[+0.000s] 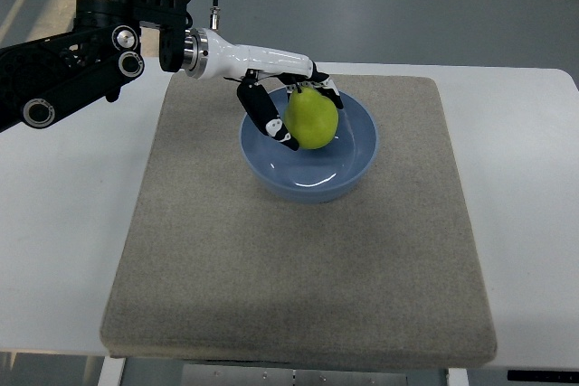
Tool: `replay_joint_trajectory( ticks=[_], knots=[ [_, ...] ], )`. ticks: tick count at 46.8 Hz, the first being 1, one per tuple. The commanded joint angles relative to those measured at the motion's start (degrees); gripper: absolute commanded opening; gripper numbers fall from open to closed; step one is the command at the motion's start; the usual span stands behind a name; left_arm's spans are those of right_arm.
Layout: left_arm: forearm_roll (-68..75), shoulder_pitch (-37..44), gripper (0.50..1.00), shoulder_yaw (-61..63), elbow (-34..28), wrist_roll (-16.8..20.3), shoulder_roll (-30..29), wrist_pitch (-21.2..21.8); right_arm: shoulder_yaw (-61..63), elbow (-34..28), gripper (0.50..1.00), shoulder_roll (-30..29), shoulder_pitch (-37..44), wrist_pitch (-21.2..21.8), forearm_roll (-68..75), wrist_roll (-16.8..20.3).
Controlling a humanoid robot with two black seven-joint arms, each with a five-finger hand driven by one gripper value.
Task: Place pear in bowl with left hand
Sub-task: 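Carry the pear over the blue bowl and lower it inside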
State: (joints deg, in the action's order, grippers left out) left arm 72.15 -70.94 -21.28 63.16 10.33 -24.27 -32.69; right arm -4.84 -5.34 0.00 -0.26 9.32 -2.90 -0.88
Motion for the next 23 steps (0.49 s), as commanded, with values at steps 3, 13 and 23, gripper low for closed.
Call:
replay_joint_trajectory(
  ticks=[3, 13, 23],
  knots=[
    [0.0, 0.0, 0.500, 0.0, -1.9, 0.0, 0.1, 0.1, 0.0, 0.0, 0.924, 0.0, 0.0, 0.0, 0.0, 0.0],
    [0.0, 1.3, 0.500, 0.2, -2.9, 0.0, 0.2, 0.3, 0.0, 0.0, 0.926, 0.0, 0.0, 0.0, 0.0, 0.0],
    [0.0, 1.7, 0.544, 0.4, -3.0, 0.0, 1.6, 1.3, 0.0, 0.0, 0.926, 0.0, 0.0, 0.0, 0.0, 0.0]
  ],
)
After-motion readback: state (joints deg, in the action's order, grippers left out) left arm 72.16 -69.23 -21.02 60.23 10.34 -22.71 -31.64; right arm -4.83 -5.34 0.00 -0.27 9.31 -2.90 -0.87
